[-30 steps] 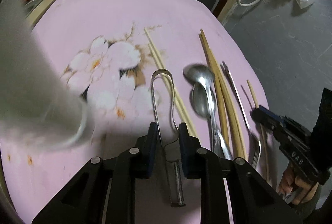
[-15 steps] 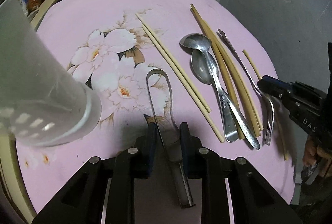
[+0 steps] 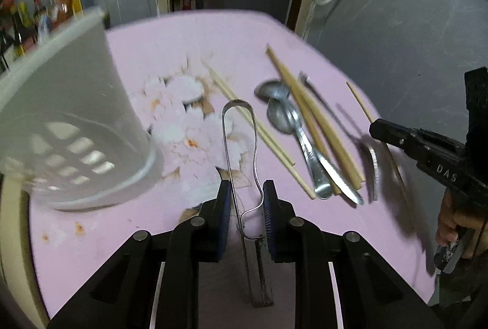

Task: Organize utensils
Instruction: 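Lift the tongs with the left gripper while the right gripper lifts the chopstick, then lower tongs and chopstick into the white holder and open both grippers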

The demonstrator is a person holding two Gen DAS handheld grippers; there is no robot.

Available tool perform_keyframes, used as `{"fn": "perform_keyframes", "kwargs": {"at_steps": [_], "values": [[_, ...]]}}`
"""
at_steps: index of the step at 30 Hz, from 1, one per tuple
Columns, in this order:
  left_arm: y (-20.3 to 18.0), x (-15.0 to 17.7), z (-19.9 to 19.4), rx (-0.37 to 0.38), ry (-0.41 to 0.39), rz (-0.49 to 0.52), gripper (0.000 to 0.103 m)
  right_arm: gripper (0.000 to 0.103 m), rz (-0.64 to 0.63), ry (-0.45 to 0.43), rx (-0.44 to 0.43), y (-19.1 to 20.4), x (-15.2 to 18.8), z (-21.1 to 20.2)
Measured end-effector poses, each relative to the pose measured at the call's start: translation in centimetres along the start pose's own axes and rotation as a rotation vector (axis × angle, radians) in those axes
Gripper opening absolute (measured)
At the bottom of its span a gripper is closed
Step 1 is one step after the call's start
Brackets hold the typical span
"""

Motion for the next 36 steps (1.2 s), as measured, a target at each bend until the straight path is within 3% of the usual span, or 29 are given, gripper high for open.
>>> {"fn": "perform_keyframes", "kwargs": {"at_steps": [7,13,17,27,34,36], "values": [[-0.4,-3.6,-5.1,-0.012,-0.272,0.055,0.017,0.003,-0.116,-0.255,0.017,4.4,-2.8,-4.2],[0.7,-7.3,-8.7,-0.057,-0.419,0.090,0.016,0.003,-0.184,-0.513,-0.011,9.6,-7.8,-7.0],[4.1,-10.2,-11.1,-0.099,-0.502,0.046,0.016,0.003,-0.211,-0.651,-0.079,13.5,-11.3,-8.0],[14.2,-14.8,-16.8,-0.214,-0.665,-0.081,0.016,0.003,-0.215,-0.836,-0.296,22.3,-18.4,-7.4],[19.8,-15.8,-15.9,-0.239,-0.732,-0.138,0.016,0.003,-0.111,-0.878,-0.423,25.1,-20.6,-4.6],[21.0,-15.6,-14.9,-0.231,-0.730,-0.168,0.016,0.003,-0.087,-0.873,-0.415,25.1,-20.6,-3.0]]}}
Point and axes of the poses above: each gripper's, at about its wrist camera, not at the fingertips, and z roughly the way its jaws point, y to its left, x to its underside, the point moved 10 cm from there along z, roughly the way its jaws point, and after that the axes turned 10 degrees about -y, right-handed, at the moved point
